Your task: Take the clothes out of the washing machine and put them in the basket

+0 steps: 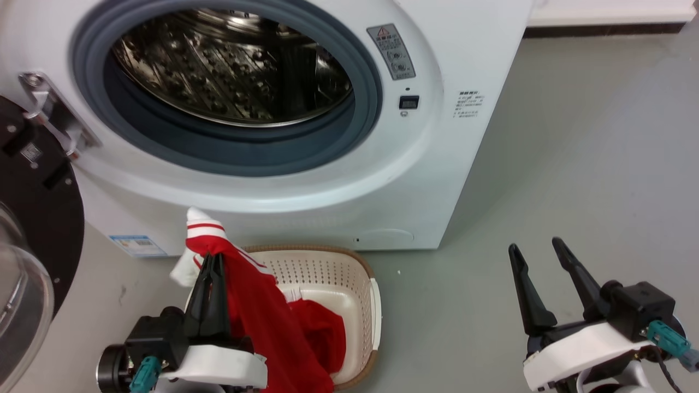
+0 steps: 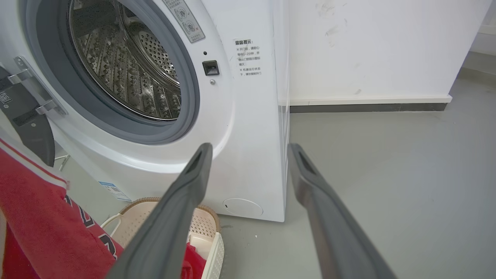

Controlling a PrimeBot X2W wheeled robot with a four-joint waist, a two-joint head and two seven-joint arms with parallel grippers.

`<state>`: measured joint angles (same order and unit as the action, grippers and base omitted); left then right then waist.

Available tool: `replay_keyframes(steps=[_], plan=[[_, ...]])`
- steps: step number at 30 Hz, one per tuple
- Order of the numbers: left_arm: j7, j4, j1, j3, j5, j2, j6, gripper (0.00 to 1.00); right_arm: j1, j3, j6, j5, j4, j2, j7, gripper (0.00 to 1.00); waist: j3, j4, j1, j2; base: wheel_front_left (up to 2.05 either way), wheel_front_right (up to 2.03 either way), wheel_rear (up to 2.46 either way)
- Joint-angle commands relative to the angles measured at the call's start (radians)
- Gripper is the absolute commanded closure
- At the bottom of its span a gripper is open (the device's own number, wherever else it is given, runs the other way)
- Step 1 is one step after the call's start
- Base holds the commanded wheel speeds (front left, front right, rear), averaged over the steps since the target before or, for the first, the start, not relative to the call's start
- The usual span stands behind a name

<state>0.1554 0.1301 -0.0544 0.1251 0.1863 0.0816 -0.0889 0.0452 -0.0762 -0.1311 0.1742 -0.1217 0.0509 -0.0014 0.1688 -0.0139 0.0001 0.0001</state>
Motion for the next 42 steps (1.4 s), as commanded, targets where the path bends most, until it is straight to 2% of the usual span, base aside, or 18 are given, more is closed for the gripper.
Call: replay_keyframes(steps=[1, 11, 23, 35, 42], plan=[[0.024, -0.031, 0.025, -0.001, 0.008, -0.006, 0.000, 1.00, -0.024, -0.003, 0.001, -0.009, -0.004, -0.001, -0.003, 0.00, 0.048, -0.009, -0.0001, -0.0001, 0.00, 0.00, 0.00], [0.107, -0.321, 0.194, -0.030, 0.048, -0.016, 0.015, 1.00, -0.108, -0.008, 0.001, -0.012, -0.025, -0.001, -0.014, 0.00, 0.255, -0.055, -0.0001, -0.0001, 0.00, 0.00, 0.00], [0.110, -0.566, 0.424, -0.140, -0.034, -0.002, 0.059, 1.00, -0.219, -0.059, 0.001, 0.009, -0.011, -0.001, -0.061, 0.00, 0.509, -0.144, -0.0001, -0.0001, 0.00, 0.00, 0.00], [0.110, -0.858, 0.497, -0.226, -0.071, 0.009, 0.073, 1.00, -0.281, -0.088, 0.001, 0.028, 0.027, -0.001, -0.106, 0.00, 0.639, -0.206, -0.0001, -0.0001, 0.00, 0.00, 0.00], [0.110, -1.008, 0.547, -0.238, -0.074, 0.014, 0.075, 1.00, -0.297, -0.104, 0.001, 0.036, 0.039, -0.001, -0.118, 0.00, 0.668, -0.222, -0.0001, -0.0001, 0.00, 0.00, 0.00]])
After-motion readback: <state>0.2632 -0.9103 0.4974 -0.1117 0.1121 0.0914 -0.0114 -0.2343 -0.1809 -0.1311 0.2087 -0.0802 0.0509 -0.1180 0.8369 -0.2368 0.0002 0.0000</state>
